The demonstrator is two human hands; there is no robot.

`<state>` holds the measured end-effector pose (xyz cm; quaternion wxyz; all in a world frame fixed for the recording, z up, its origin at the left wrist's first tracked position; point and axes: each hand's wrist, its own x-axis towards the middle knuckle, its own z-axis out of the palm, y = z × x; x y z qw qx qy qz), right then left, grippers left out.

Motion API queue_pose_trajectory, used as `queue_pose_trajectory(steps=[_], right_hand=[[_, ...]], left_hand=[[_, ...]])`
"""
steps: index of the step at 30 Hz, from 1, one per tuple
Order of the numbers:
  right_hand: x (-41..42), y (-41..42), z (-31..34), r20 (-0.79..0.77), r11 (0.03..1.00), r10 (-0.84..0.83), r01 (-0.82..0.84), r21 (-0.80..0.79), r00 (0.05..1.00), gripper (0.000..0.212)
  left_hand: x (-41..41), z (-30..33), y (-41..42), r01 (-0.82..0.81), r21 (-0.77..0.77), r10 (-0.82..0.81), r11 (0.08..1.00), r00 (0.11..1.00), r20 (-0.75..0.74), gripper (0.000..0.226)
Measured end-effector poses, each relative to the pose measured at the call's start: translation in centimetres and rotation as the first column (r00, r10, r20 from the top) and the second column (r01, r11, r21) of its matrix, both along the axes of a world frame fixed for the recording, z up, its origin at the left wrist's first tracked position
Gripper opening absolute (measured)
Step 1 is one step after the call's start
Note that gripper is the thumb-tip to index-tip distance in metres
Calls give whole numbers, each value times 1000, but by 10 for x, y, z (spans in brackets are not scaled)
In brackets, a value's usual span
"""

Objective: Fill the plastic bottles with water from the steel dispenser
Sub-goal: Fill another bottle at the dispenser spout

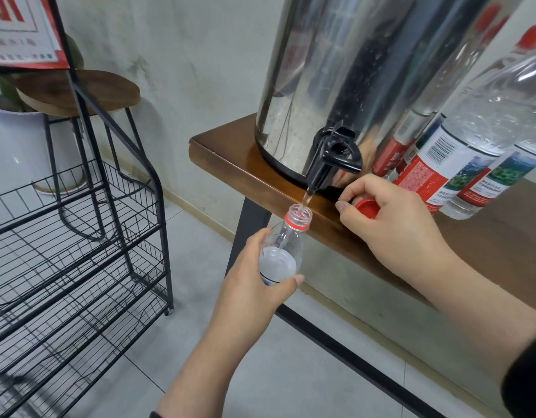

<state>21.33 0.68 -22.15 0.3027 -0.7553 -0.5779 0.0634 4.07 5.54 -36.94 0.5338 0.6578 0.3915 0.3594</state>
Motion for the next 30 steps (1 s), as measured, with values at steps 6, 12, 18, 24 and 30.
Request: queue_pose_trajectory(steps=[6, 12, 18, 24, 30], right_hand=[[1, 0, 0, 9, 1000, 1, -1, 0, 1000, 4], [1, 0, -1, 4, 1000, 1, -1, 6, 1000, 4], [2, 0, -2, 11, 1000, 0, 0, 7, 1000, 4], [1, 0, -1, 6, 1000, -2, 1, 10, 1000, 4], [1, 0, -1, 5, 1000, -1, 1, 9, 1000, 4]], left_hand=[[1, 0, 0, 3, -6, -3, 1000, 1000, -3, 80], [1, 0, 0, -2, -13, 2, 1000, 1000, -10, 79], [1, 3, 1, -5, -6, 5, 1000, 999, -37, 81], [0, 5, 0, -3, -10, 3, 1000, 1000, -31, 80], [0, 6, -1, -1, -20, 0, 1000, 1000, -32, 78]])
